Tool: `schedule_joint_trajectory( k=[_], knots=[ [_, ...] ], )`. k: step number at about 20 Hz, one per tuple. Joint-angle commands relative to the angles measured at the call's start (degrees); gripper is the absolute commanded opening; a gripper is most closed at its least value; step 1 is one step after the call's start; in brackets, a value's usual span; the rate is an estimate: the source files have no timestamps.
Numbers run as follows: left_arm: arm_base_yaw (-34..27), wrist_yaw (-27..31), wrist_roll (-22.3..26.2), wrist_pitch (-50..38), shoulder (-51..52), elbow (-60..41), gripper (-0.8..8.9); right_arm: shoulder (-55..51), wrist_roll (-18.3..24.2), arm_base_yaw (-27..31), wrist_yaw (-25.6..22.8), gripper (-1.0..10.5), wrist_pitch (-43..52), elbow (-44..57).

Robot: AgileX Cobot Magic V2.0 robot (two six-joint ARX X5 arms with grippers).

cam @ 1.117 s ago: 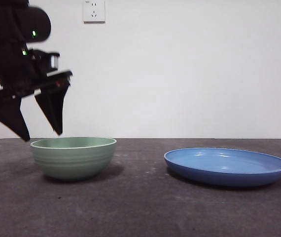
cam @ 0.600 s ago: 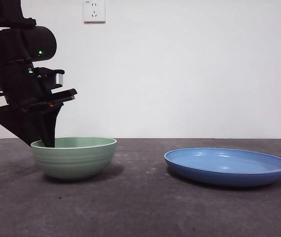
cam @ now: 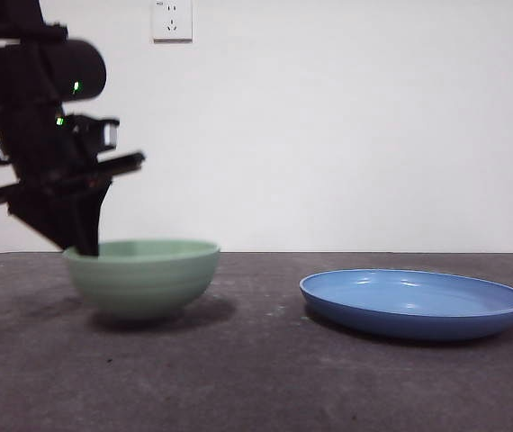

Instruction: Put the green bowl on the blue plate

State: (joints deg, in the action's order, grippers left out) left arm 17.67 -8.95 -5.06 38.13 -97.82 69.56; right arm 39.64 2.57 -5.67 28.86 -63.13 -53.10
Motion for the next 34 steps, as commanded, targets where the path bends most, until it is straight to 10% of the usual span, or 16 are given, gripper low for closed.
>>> schedule_joint_trajectory(
  k=[1,34],
  knots=[
    [1.64,-2.25,-2.34,-0.44,2.51,3.45,0.12,0.33,-0.44,-0.20,0.07,3.5,0.50,-1.14],
    [23.61,-0.92,-9.99,-6.60,-28.11,32.17,0.14,0.31,-2.12,-0.20,0.09,3.5,0.46,-1.14]
  ],
)
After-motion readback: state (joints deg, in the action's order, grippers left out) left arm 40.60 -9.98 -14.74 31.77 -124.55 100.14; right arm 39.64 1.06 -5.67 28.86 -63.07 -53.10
